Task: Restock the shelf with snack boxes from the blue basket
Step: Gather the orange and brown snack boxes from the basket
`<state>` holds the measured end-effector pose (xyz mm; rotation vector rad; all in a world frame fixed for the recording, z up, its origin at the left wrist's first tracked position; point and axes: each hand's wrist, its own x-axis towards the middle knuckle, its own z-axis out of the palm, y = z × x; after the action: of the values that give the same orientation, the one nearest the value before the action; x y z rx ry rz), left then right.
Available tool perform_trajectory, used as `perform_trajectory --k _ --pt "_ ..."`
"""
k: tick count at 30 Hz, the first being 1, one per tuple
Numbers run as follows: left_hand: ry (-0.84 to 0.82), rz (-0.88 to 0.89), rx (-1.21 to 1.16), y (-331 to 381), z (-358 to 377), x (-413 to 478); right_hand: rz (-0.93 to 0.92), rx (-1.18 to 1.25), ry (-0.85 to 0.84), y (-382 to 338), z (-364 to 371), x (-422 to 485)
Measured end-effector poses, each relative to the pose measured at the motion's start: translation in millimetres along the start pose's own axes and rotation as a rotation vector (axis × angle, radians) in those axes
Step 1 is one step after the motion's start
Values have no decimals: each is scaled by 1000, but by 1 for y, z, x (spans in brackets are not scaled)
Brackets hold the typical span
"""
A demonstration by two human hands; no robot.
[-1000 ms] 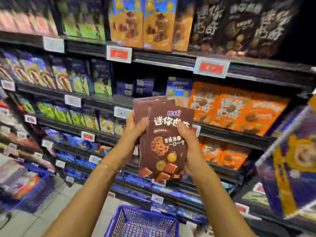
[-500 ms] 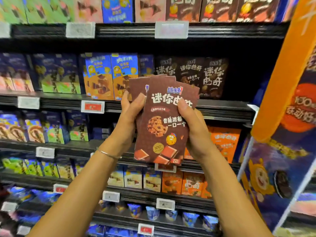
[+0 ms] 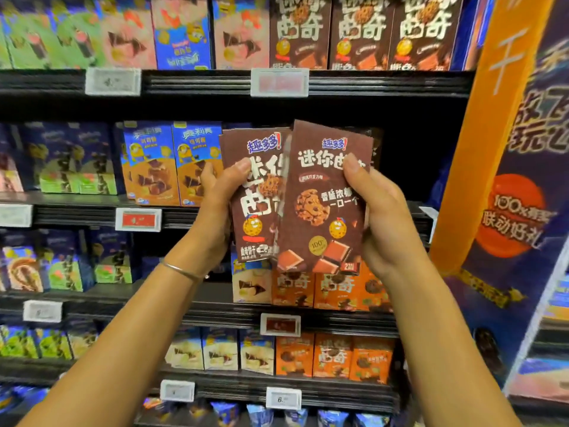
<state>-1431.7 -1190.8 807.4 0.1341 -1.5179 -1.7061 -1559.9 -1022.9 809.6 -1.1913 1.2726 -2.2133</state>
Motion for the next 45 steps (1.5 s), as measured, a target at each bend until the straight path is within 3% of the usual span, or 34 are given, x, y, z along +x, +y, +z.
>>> perform_trajectory --k 4,15,19,30,45 --pt "4 -5 9 4 1 2 27 -7 173 -16 -31 17" --pt "-36 -15 -38 12 5 1 -220 -366 688 2 -57 86" --pt "-67 -4 -11 13 5 4 -136 -534 746 17 -63 104" --pt "-76 13 -6 17 7 13 19 -653 826 31 -68 142" --pt "-93 3 47 22 7 14 91 -578 866 41 -59 155"
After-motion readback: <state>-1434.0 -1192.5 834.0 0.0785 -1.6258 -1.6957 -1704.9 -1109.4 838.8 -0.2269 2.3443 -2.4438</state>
